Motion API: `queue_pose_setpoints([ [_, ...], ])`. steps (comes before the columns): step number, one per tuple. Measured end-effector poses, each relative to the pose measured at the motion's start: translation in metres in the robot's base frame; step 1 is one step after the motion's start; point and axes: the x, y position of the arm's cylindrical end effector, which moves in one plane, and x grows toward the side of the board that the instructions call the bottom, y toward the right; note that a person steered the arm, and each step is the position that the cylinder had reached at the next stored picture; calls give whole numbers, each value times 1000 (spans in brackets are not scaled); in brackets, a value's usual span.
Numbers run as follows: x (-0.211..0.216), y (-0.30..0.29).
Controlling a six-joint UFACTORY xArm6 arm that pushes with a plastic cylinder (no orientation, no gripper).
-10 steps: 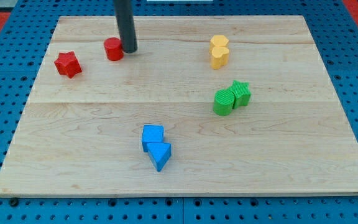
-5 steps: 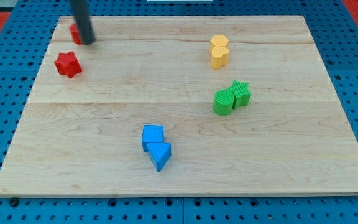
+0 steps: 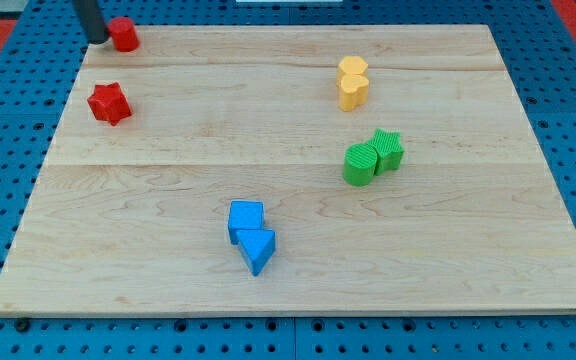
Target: Move the red circle towards the top right of the board
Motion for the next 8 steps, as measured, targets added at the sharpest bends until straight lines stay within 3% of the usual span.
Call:
queue_pose_setpoints([
  [1, 15, 44],
  [2, -14, 14],
  [3, -24, 22],
  [5, 14, 157],
  [6, 24, 188],
  [7, 27, 179],
  [8, 27, 245],
])
